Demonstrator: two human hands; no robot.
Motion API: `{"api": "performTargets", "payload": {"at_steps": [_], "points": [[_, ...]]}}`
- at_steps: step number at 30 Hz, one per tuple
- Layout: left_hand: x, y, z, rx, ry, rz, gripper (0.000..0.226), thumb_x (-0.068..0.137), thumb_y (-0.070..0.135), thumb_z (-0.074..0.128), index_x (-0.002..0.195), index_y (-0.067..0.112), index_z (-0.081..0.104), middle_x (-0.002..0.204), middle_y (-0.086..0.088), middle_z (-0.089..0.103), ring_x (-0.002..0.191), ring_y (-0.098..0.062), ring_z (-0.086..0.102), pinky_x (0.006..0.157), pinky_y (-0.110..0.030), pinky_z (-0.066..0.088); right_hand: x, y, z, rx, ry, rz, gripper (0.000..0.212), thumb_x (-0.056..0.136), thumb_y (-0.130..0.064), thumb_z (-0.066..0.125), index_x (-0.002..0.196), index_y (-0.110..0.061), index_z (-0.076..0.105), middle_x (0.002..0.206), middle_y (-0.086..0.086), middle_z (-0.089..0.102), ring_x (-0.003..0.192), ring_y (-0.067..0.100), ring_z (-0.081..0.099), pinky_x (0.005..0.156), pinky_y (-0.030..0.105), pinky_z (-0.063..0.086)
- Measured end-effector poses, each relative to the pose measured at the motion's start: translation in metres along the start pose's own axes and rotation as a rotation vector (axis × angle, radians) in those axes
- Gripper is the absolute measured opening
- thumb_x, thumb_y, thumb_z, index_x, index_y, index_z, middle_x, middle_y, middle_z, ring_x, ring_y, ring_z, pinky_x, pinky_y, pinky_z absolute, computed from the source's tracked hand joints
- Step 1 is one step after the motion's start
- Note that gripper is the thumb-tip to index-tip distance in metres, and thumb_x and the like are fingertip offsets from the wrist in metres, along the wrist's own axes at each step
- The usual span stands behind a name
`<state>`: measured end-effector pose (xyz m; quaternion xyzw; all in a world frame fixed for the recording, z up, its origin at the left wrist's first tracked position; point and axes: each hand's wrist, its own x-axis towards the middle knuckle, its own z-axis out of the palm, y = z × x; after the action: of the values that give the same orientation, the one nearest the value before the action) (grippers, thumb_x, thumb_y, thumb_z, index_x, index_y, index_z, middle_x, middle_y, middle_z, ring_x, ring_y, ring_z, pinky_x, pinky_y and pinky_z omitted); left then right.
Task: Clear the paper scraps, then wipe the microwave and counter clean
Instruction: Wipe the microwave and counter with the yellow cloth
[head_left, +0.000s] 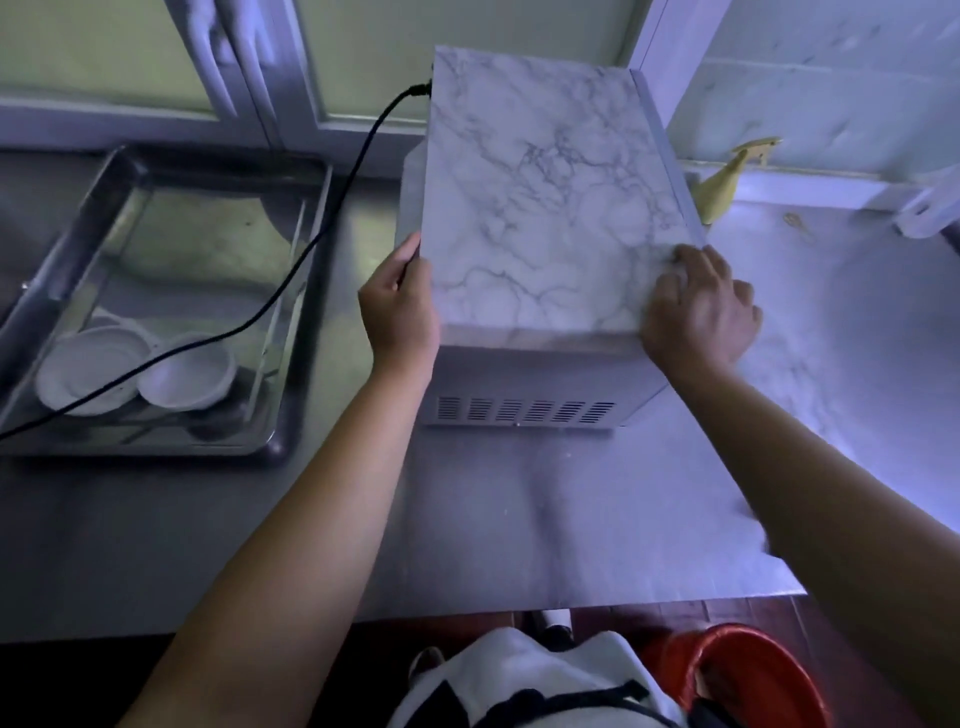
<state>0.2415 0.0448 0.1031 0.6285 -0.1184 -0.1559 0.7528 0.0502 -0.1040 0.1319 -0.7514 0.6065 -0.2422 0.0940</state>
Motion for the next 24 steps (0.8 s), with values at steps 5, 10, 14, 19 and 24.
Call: {"api": "performTargets", "payload": {"at_steps": [5,10,14,19,24], "points": [[0.027,-0.008,0.01,-0.022,-0.025,-0.033,0.044,0.084,0.005,0.048,0.121,0.009,0.071,0.095,0.021,0.074,0.076,0.006,0.062,0.069,-0.011,0.047,0.02,-0.002,0.016,-0.005,0.033,0.012,0.052,0.08,-0.035,0.034,0.125,-0.028,0.06,0.139,-0.004,0.055,0.114,0.036,0.049,0.092,0.042,0.034],[0.032,-0.013,0.011,-0.015,-0.011,-0.022,0.048,0.08,0.007,0.048,0.122,0.007,0.07,0.113,0.003,0.073,0.096,-0.003,0.068,0.084,-0.018,0.052,0.022,0.001,0.019,0.013,0.078,-0.034,0.048,0.08,-0.035,0.037,0.119,-0.029,0.064,0.134,-0.007,0.058,0.112,0.034,0.049,0.088,0.04,0.034],[0.028,-0.006,0.013,0.044,-0.017,-0.021,0.048,0.081,0.009,0.048,0.124,0.009,0.069,0.115,0.002,0.072,0.1,-0.003,0.068,0.082,-0.018,0.053,0.024,0.0,0.015,-0.002,0.048,-0.064,0.043,0.081,-0.036,0.037,0.112,-0.026,0.065,0.127,-0.004,0.061,0.11,0.035,0.05,0.086,0.041,0.036],[0.012,0.014,0.008,0.244,-0.111,-0.034,0.041,0.086,0.019,0.045,0.11,0.035,0.074,0.098,0.021,0.072,0.087,-0.003,0.061,0.072,-0.016,0.047,0.025,0.003,-0.002,0.009,-0.155,-0.146,0.039,0.09,-0.034,0.036,0.122,-0.023,0.058,0.133,0.002,0.054,0.119,0.037,0.044,0.097,0.044,0.034],[-0.04,-0.015,-0.024,0.262,-0.015,0.066,0.036,0.099,0.04,0.044,0.121,0.023,0.067,0.121,0.006,0.065,0.105,-0.011,0.058,0.079,-0.005,0.042,-0.055,0.079,-0.007,0.19,-0.143,-0.298,0.045,0.096,-0.031,0.047,0.141,-0.031,0.049,0.162,-0.005,0.029,0.151,0.02,0.02,0.116,0.047,0.02]]}}
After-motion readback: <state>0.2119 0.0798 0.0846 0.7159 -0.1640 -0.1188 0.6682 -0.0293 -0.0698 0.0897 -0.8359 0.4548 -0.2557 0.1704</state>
